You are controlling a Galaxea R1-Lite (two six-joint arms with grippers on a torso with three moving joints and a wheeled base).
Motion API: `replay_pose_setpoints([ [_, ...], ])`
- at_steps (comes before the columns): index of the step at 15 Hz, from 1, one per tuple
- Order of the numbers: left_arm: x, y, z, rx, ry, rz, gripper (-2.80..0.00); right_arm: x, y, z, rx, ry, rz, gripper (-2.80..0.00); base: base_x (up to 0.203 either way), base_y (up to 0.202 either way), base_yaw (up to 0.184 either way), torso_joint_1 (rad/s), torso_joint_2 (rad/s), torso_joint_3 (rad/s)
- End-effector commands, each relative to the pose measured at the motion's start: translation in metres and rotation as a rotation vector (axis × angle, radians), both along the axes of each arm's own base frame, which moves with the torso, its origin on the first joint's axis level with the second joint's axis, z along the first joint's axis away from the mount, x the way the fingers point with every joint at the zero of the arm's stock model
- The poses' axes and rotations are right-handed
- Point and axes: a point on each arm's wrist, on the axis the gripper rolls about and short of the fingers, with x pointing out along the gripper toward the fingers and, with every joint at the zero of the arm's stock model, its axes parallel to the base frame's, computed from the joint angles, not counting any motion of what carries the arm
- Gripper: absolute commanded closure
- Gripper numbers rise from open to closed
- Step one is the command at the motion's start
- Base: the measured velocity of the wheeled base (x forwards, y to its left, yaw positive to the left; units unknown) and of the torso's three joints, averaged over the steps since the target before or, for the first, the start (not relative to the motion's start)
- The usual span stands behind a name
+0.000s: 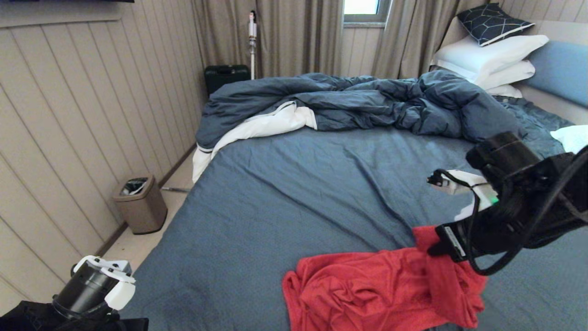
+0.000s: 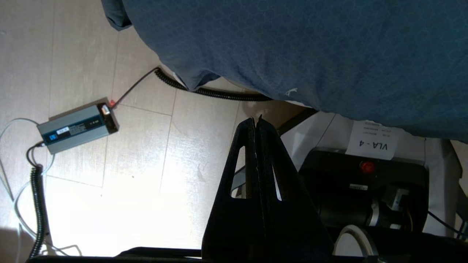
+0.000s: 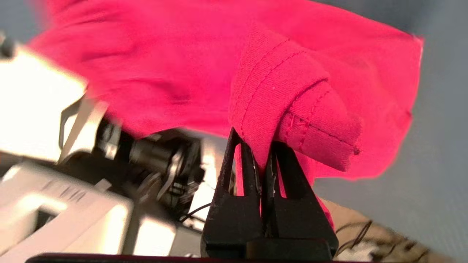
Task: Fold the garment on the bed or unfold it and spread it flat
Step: Fold the red T-shirt
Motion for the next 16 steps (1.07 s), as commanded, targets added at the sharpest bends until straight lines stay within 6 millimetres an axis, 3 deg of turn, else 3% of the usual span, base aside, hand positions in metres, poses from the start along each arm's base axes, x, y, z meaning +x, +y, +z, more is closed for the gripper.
replay_pose_setpoints([
  [1, 0.0, 0.0, 0.0, -0.006, 0.002, 0.0, 0.0, -0.002, 0.028, 0.007, 0.009, -0.011, 0.1, 0.0, 0.0, 0.0, 0.0, 0.0, 0.0, 0.0],
  [6, 0.0, 0.0, 0.0, -0.01, 0.004, -0.002, 0.0, 0.029, 0.073, 0.014, -0.004, 0.035, 0.197, 0.0, 0.0, 0.0, 0.0, 0.0, 0.0, 0.0],
  [10, 0.0, 0.0, 0.0, -0.01, 0.002, -0.002, 0.0, 0.03, 0.115, -0.007, -0.043, 0.091, 0.329, 0.0, 0.0, 0.0, 0.0, 0.0, 0.0, 0.0],
  [14, 0.0, 0.0, 0.0, -0.009, 0.0, 0.001, 0.0, 0.027, 0.117, 0.001, -0.003, 0.049, 0.403, 0.0, 0.0, 0.0, 0.0, 0.0, 0.0, 0.0],
  [16, 0.0, 0.0, 0.0, -0.009, 0.002, 0.001, 0.0, 0.017, 0.112, 0.017, 0.077, 0.024, 0.462, 0.0, 0.0, 0.0, 0.0, 0.0, 0.0, 0.0],
])
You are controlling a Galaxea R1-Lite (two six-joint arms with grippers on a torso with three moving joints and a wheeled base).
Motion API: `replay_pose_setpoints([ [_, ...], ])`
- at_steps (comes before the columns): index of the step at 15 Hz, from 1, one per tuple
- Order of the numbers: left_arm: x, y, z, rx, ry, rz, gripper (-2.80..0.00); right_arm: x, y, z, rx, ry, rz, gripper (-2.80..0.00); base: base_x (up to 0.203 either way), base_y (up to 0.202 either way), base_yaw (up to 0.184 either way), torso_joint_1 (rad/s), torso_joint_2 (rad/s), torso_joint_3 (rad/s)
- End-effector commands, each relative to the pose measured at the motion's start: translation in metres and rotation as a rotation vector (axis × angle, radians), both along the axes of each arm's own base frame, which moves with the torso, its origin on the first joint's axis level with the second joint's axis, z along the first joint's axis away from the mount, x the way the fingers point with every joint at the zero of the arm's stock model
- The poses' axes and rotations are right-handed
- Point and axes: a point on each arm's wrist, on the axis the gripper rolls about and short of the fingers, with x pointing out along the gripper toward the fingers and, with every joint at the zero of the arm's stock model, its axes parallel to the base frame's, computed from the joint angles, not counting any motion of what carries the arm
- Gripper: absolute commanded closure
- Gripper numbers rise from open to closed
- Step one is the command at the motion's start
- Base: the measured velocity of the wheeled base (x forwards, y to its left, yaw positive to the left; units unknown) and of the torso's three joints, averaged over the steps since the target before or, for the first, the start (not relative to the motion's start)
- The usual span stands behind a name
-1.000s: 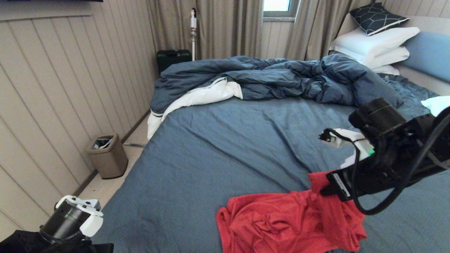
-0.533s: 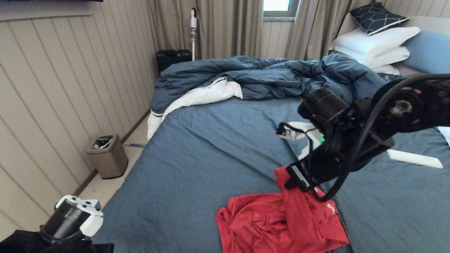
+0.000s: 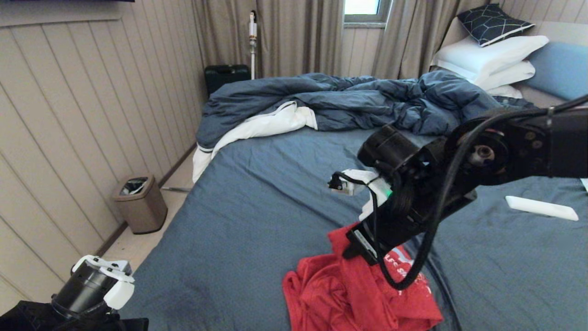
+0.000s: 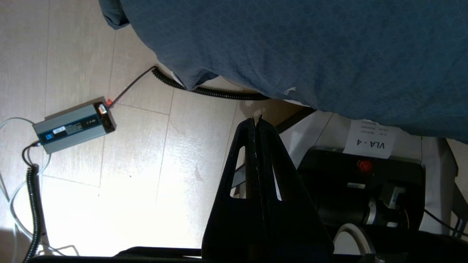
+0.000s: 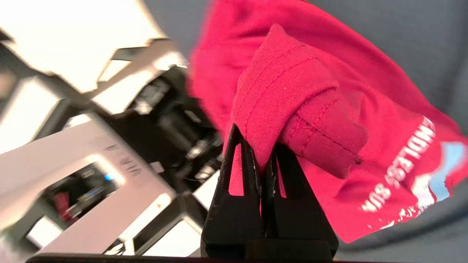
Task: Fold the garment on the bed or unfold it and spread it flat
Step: Fold the red T-shirt
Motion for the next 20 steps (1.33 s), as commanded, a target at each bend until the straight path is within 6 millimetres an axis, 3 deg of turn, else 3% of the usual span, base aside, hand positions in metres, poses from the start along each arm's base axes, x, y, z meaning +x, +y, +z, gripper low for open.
replay_pose_setpoints([
  [1, 0.0, 0.0, 0.0, 0.0, -0.001, 0.004, 0.0, -0.007, -0.006, 0.012, 0.046, -0.011, 0.025, 0.0, 0.0, 0.0, 0.0, 0.0, 0.0, 0.0],
  [4, 0.0, 0.0, 0.0, 0.0, -0.001, 0.004, 0.0, -0.013, -0.011, 0.022, 0.1, -0.017, 0.072, 0.0, 0.0, 0.0, 0.0, 0.0, 0.0, 0.0],
  [10, 0.0, 0.0, 0.0, -0.001, -0.002, 0.005, 0.0, 0.003, 0.005, -0.009, 0.052, 0.055, 0.081, 0.0, 0.0, 0.0, 0.0, 0.0, 0.0, 0.0],
  [11, 0.0, 0.0, 0.0, -0.001, -0.002, 0.005, 0.0, 0.003, 0.005, -0.009, 0.052, 0.055, 0.084, -2.8, 0.0, 0.0, 0.0, 0.0, 0.0, 0.0],
  [17, -0.001, 0.001, 0.001, -0.003, -0.006, 0.005, 0.0, 0.0, 0.003, 0.0, 0.071, 0.022, 0.078, -2.8, 0.0, 0.0, 0.0, 0.0, 0.0, 0.0],
  [20, -0.003, 0.002, 0.001, -0.006, -0.009, 0.005, 0.0, -0.001, -0.012, 0.006, 0.068, 0.026, 0.024, -2.8, 0.0, 0.0, 0.0, 0.0, 0.0, 0.0],
])
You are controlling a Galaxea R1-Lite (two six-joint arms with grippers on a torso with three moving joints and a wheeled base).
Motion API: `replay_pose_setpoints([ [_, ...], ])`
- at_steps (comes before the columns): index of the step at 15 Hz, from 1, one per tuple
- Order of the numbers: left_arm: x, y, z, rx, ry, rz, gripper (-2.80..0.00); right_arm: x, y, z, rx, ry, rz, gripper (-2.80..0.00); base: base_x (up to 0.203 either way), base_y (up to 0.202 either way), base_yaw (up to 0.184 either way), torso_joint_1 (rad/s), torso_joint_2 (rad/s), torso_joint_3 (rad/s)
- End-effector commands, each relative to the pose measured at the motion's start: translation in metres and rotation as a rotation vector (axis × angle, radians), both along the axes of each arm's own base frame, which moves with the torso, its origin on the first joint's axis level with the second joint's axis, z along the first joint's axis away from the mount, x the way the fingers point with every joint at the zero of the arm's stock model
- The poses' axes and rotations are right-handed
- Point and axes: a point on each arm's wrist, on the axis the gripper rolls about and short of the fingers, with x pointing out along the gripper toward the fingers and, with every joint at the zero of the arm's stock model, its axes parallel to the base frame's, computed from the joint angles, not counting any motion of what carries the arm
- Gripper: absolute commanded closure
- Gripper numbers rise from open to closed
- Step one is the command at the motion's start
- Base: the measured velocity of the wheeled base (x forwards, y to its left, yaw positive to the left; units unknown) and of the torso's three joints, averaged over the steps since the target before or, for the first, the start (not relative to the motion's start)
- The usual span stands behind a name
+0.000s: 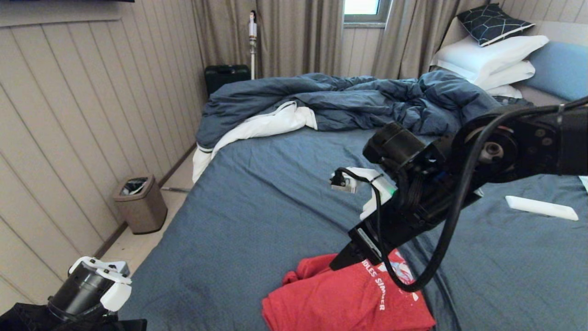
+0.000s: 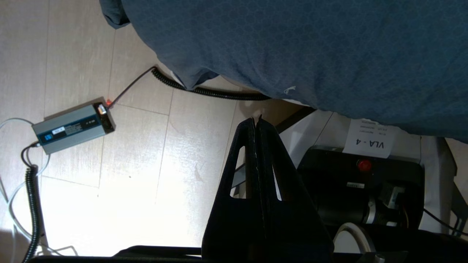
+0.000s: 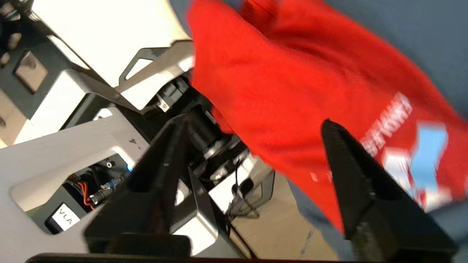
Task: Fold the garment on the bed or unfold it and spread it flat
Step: Fold the red T-shirt
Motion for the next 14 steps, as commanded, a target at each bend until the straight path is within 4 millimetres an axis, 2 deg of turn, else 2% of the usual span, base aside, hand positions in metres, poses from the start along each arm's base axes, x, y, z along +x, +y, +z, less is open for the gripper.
replay_pose_setpoints([
  [1, 0.0, 0.0, 0.001, -0.003, -0.006, 0.004, 0.0, -0.002, -0.013, 0.002, -0.012, 0.017, -0.046, -1.3, 0.0, 0.0, 0.0, 0.0, 0.0, 0.0],
  [2, 0.0, 0.0, 0.002, -0.007, -0.013, 0.004, 0.0, -0.004, -0.016, 0.0, -0.025, 0.026, -0.06, 0.0, 0.0, 0.0, 0.0, 0.0, 0.0, 0.0],
  [4, -0.001, 0.001, 0.007, -0.016, -0.039, -0.002, 0.0, -0.015, -0.027, -0.014, -0.083, 0.063, -0.09, 0.0, 0.0, 0.0, 0.0, 0.0, 0.0, 0.0],
  [6, -0.003, 0.002, 0.013, -0.025, -0.069, -0.008, 0.0, -0.016, -0.049, -0.025, -0.106, 0.082, -0.161, 0.0, 0.0, 0.0, 0.0, 0.0, 0.0, 0.0],
  [9, -0.004, 0.007, 0.006, 0.0, -0.035, 0.009, 0.0, -0.024, -0.075, -0.042, -0.125, 0.096, -0.239, 0.0, 0.0, 0.0, 0.0, 0.0, 0.0, 0.0],
  [11, -0.002, 0.006, 0.005, 0.006, -0.024, 0.006, 0.0, -0.031, -0.082, -0.052, -0.131, 0.093, -0.259, 0.0, 0.0, 0.0, 0.0, 0.0, 0.0, 0.0],
  [14, -0.004, 0.008, 0.006, 0.002, -0.031, 0.011, 0.0, -0.035, -0.081, -0.069, -0.143, 0.114, -0.256, 0.0, 0.0, 0.0, 0.0, 0.0, 0.0, 0.0],
])
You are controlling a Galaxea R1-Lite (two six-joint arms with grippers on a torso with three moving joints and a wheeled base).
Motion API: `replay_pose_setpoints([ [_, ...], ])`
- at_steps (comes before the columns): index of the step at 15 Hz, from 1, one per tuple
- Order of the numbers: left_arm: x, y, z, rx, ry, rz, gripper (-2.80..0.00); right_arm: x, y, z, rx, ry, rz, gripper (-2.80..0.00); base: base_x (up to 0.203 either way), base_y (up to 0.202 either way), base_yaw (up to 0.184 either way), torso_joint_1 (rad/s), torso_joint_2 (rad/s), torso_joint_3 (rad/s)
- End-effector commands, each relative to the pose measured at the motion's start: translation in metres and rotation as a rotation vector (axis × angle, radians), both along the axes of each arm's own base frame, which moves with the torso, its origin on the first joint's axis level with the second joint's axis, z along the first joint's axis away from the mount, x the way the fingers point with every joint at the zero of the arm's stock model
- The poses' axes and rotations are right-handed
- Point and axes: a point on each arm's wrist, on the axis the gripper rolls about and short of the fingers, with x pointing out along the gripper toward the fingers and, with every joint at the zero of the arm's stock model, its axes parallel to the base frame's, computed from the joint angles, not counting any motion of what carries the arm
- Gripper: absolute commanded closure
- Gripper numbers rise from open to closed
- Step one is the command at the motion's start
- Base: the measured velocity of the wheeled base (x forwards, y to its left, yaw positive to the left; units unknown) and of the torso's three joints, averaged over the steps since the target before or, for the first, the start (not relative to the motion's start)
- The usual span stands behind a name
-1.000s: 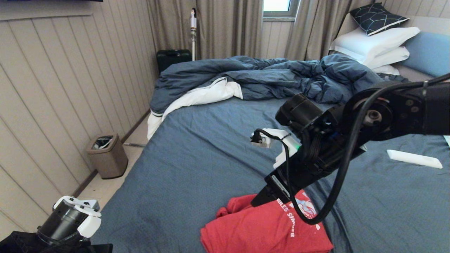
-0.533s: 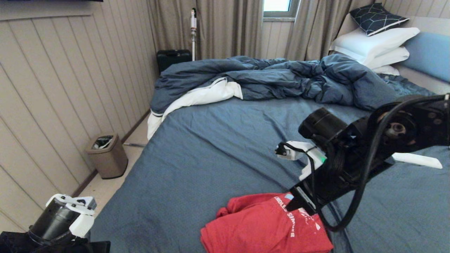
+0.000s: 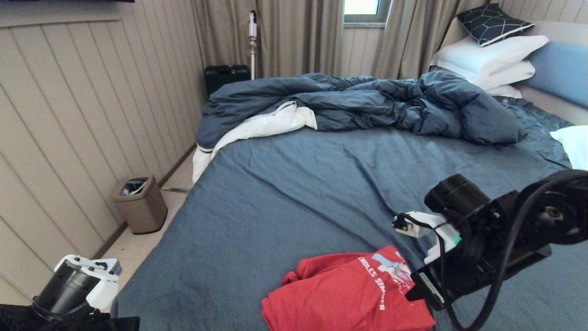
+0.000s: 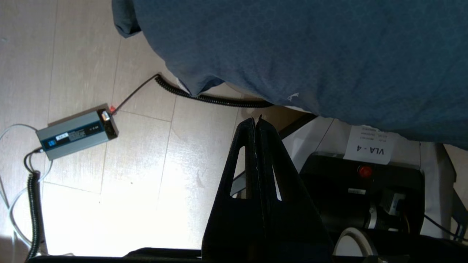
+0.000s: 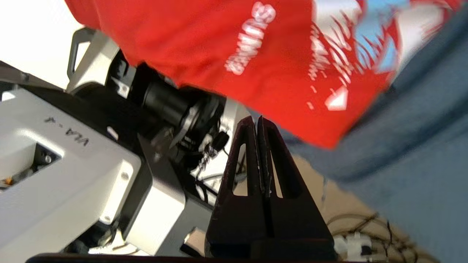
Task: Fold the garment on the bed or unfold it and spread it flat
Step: Fold the red T-shirt
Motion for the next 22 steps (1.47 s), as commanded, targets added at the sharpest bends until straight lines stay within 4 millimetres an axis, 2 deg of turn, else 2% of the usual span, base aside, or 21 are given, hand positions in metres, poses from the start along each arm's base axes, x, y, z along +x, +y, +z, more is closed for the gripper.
replay_pose_setpoints([
  [1, -0.002, 0.001, -0.001, 0.0, 0.003, 0.009, 0.0, -0.003, 0.002, -0.008, -0.008, 0.023, 0.01, 0.0, 0.0, 0.0, 0.0, 0.0, 0.0, 0.0],
  [3, -0.005, 0.003, -0.005, 0.003, 0.015, 0.012, 0.0, -0.005, 0.019, -0.014, -0.011, 0.031, 0.075, 0.0, 0.0, 0.0, 0.0, 0.0, 0.0, 0.0],
  [5, -0.003, 0.002, -0.004, 0.005, 0.018, 0.01, 0.0, 0.002, 0.034, -0.01, 0.008, -0.019, 0.116, 0.0, 0.0, 0.0, 0.0, 0.0, 0.0, 0.0],
  [7, 0.007, -0.003, 0.002, -0.002, -0.008, -0.003, 0.0, 0.012, 0.041, 0.004, 0.04, -0.076, 0.086, 0.0, 0.0, 0.0, 0.0, 0.0, 0.0, 0.0],
  [9, 0.026, -0.013, 0.012, -0.009, -0.039, -0.057, 0.0, 0.017, 0.035, 0.013, 0.056, -0.104, 0.041, 0.0, 0.0, 0.0, 0.0, 0.0, 0.0, 0.0],
  [12, 0.061, -0.042, 0.031, -0.065, -0.076, -0.236, 0.0, 0.016, -0.002, 0.016, 0.053, -0.115, -0.087, 0.0, 0.0, 0.0, 0.0, 0.0, 0.0, 0.0],
  [17, 0.104, -0.107, 0.028, -0.076, -0.068, -0.527, 0.0, -0.005, -0.063, 0.011, 0.082, -0.195, -0.286, 0.0, 0.0, 0.0, 0.0, 0.0, 0.0, 0.0],
  [19, 0.11, -0.128, 0.024, -0.083, -0.061, -0.606, 0.0, -0.009, -0.074, 0.01, 0.116, -0.228, -0.318, 0.0, 0.0, 0.0, 0.0, 0.0, 0.0, 0.0],
  [22, 0.096, -0.156, 0.017, -0.081, -0.034, -0.755, 0.0, -0.012, -0.098, 0.004, 0.179, -0.211, -0.387, 0.0, 0.0, 0.0, 0.0, 0.0, 0.0, 0.0],
])
